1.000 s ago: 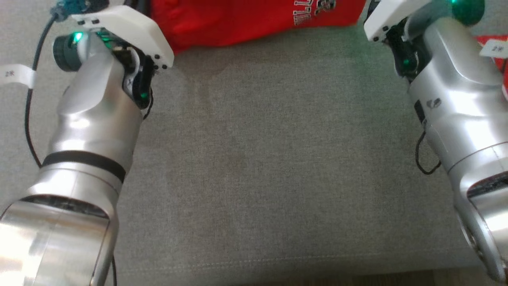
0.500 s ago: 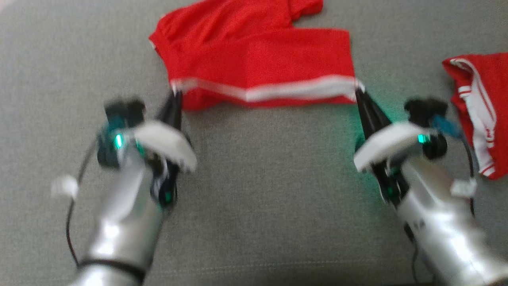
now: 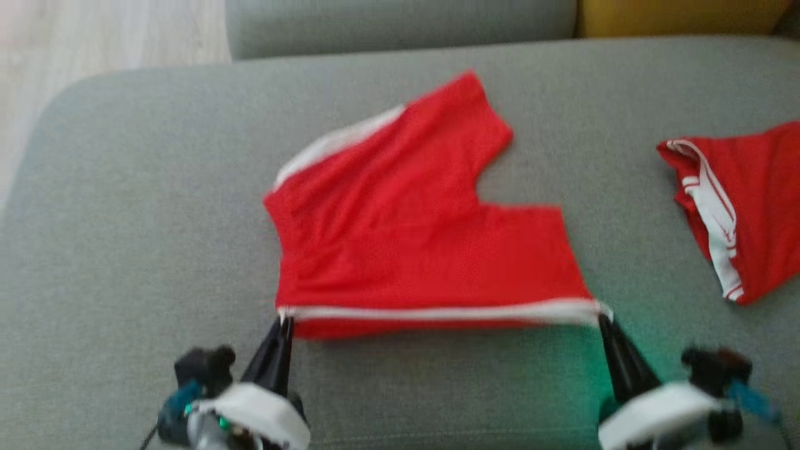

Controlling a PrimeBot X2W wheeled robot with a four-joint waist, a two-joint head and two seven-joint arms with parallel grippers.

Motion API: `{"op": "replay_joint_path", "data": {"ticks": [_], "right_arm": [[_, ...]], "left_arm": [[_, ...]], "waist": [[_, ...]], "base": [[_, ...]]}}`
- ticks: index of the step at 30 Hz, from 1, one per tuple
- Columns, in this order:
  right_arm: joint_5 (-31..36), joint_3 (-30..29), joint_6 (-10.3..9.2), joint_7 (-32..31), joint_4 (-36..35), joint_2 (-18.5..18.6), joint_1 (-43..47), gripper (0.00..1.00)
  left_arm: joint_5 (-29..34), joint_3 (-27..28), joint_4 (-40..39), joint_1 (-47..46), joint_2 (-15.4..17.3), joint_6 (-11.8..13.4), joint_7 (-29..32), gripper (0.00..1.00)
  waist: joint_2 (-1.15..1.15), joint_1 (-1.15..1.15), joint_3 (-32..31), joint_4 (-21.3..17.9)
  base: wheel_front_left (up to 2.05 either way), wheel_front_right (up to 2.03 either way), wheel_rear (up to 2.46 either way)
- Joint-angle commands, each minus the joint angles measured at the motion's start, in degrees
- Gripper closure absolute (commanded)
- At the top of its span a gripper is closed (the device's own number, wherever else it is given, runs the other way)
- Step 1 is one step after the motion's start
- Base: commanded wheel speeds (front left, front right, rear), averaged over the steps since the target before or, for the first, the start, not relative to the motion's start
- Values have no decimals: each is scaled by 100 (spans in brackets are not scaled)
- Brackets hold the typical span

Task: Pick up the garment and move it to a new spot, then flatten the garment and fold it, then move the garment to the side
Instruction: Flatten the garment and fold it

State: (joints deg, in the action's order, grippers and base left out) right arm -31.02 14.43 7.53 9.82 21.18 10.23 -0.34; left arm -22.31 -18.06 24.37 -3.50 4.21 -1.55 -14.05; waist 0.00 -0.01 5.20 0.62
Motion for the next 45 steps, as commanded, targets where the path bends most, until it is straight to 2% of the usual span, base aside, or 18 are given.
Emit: {"op": "replay_joint_path", "data": {"ticks": [1, 8, 11, 16, 20, 25, 29, 30, 37, 45], "right_arm": [[150, -84, -4, -141, -427, -99, 215, 100], [769, -966, -4, -1205, -2171, -598, 1842, 100], [816, -1109, -4, -1507, -2693, -698, 2234, 100], [828, -1258, -4, -1750, -3078, -731, 2424, 100], [944, -1294, -4, -1862, -3106, -734, 2125, 100], [974, -1409, -4, -1844, -2817, -727, 1198, 100], [878, -1144, -4, -1858, -2127, -368, -251, 100], [878, -1144, -4, -1858, -2127, -368, -251, 100], [553, -601, -4, -1728, -725, 116, -2147, 100], [196, 76, -4, -1447, 798, 471, -3663, 100]], "left_arm": [[-8, 181, -371, -14, 149, 66, 12, 100], [-93, 119, -1539, 1039, 336, 294, 492, 100], [-159, 156, -1913, 1333, 417, 377, 652, 100], [-220, 190, -2331, 1567, 475, 509, 856, 100], [-280, 170, -2474, 1495, 496, 490, 998, 100], [-352, 145, -2466, 912, 458, 366, 1130, 100], [-512, 172, -2174, 49, 292, 213, 1130, 100], [-512, 172, -2174, 49, 292, 213, 1130, 100], [-629, 133, -1449, -1014, 106, 73, 1033, 100], [-807, 52, -532, -1905, -50, -31, 710, 100]], "waist": [[0, 1, -197, 91], [0, 1, -490, 207], [0, 1, -556, 221], [0, 1, -593, 239], [0, 1, -571, 253], [0, 1, -300, 435], [0, 1, 236, 614], [0, 1, 236, 614], [0, 1, 815, 860], [0, 1, 1283, 1133]], "base": [[0, 0, 0], [0, 0, 0], [0, 0, 0], [0, 0, 0], [0, 0, 0], [0, 0, 0], [0, 0, 0], [0, 0, 0], [0, 0, 0], [0, 0, 0]]}}
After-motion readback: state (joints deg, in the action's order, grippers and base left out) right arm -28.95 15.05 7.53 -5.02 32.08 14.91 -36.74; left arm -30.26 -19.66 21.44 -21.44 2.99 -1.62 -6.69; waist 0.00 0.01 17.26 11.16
